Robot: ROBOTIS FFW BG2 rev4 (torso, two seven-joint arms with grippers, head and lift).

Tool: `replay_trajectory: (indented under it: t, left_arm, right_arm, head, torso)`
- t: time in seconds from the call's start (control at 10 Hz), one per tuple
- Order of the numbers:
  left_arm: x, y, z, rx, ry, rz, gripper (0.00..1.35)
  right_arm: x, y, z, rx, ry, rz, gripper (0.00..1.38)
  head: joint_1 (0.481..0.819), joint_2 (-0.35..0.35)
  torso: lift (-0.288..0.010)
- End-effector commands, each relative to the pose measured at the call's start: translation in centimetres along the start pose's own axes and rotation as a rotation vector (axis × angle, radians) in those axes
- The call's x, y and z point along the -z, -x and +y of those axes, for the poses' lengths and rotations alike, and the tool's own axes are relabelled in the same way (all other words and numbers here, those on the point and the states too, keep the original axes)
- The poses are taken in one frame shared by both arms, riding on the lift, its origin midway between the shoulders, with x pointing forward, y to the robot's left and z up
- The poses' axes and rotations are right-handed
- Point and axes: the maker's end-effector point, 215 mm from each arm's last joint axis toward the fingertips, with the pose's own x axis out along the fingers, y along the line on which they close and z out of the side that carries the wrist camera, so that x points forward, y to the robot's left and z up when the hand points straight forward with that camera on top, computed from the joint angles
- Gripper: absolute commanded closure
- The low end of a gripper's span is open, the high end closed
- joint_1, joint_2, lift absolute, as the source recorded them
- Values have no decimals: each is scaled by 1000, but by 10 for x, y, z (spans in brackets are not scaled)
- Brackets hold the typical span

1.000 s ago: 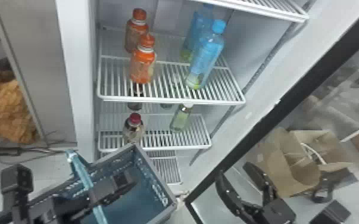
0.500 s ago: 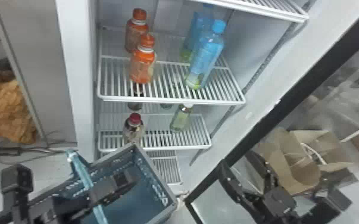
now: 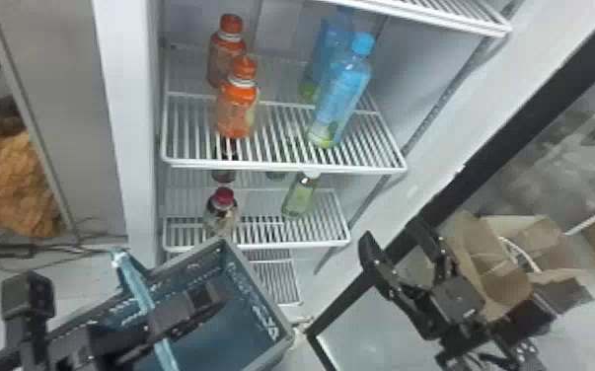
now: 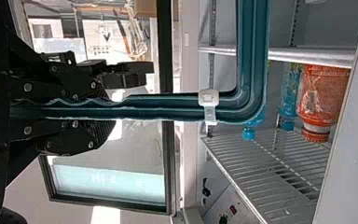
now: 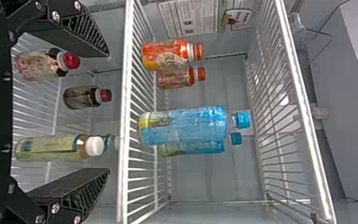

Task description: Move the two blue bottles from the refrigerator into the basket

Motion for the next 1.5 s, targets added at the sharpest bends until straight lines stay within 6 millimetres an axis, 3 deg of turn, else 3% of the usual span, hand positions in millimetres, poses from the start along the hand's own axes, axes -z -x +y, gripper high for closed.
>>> replay_trajectory:
  t: [0.0,0.9,1.2,1.4]
  left_arm:
    - [0,0,-1,2,0,2,1202]
    - [0,1,-1,1,1,0,1202]
    - [-1,2,-1,2,2,-3,1202]
    - [-1,2,-1,1,2,-3,1202]
  right_arm:
    - [-4,-11,1,-10,-11,5,170]
    - [-28,-92,-6,-48,-36,-62,167]
    - [-39,-119,-18,-37,-24,-86,170]
    - [-37,-138,-23,-34,-25,-75,167]
  head:
    - [695,-350]
    - [695,-350]
    - [695,-350]
    - [695,-350]
  torso:
    - [-10]
    - [-10]
    - [-10]
    - [-10]
